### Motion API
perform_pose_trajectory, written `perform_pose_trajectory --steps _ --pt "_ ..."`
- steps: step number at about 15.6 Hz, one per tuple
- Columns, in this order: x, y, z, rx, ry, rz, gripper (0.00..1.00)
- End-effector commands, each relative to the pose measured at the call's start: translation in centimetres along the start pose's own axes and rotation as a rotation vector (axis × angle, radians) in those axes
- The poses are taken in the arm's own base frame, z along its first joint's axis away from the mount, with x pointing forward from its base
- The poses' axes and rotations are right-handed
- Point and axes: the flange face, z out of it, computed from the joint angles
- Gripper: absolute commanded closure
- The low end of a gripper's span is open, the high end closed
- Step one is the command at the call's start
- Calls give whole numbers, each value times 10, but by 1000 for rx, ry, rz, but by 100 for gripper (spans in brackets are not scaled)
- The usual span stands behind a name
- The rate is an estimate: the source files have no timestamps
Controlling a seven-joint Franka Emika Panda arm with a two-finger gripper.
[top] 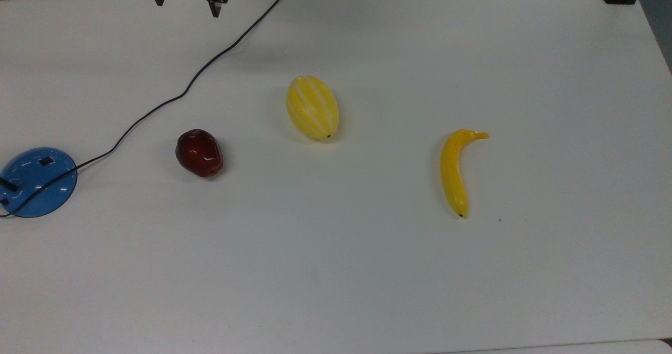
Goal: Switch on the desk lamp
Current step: 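Move the gripper toward the blue lamp's round base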
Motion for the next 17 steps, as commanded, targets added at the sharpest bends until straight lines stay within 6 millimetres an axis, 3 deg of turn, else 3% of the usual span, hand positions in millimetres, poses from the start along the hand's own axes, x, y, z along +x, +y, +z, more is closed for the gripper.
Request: perform_pose_trajectory --steps 1,3,7,11,17 --pt "2 2 -3 3 41 41 2" --pt "4 4 -4 3 56 46 30" --pt "18 17 0 7 118 75 54" --pt "45 38 15 15 231 197 86" --pt "80 79 54 25 352 377 90"
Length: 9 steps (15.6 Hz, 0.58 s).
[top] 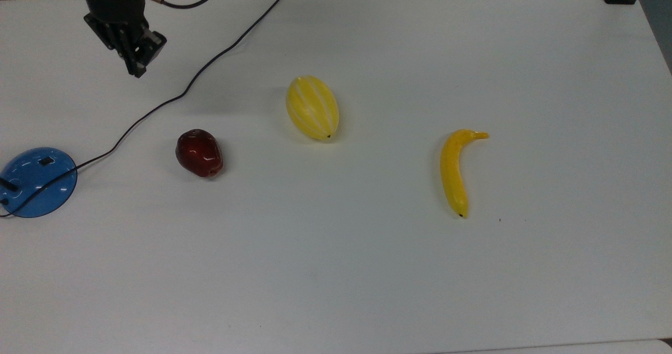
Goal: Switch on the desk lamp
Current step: 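Move the gripper toward the blue lamp's round base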
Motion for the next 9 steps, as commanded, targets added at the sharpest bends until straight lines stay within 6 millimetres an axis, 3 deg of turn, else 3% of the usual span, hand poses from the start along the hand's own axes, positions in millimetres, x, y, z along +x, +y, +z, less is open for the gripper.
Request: perform_pose_trajectory --steps 1,9 --pt "20 30 30 6 81 159 90" --pt "90 115 119 -44 160 337 90"
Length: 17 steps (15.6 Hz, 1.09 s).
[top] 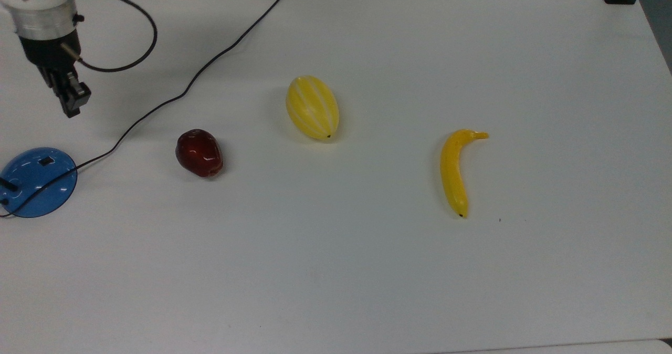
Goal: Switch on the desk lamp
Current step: 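Lower the gripper onto the switch on the lamp base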
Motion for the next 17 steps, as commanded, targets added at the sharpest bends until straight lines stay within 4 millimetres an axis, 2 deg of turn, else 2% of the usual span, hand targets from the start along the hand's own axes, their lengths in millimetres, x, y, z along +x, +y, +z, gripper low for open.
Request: perform_pose_trajectory --steps 1,2,6,10,17 --pt "37 13 43 -6 73 53 90" --pt "40 16 54 -6 87 54 90" --pt "51 18 73 -21 115 37 90" --pt "48 17 85 -47 110 3 90" --pt "45 12 91 -60 130 -31 90"
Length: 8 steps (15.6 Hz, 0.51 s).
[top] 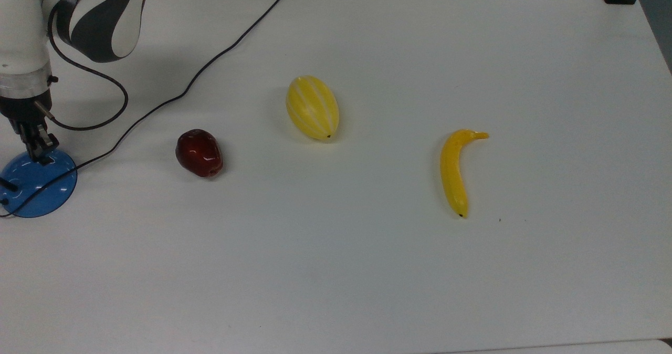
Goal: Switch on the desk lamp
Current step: 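Press down on the lamp base switch with the gripper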
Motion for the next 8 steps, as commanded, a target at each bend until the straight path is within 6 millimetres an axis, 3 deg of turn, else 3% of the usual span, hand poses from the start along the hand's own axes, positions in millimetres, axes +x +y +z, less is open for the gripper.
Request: perform_pose_trajectory --steps 1,8 --pt "1 -4 4 -16 25 -13 90" --pt "-3 -8 19 -19 38 -32 90"
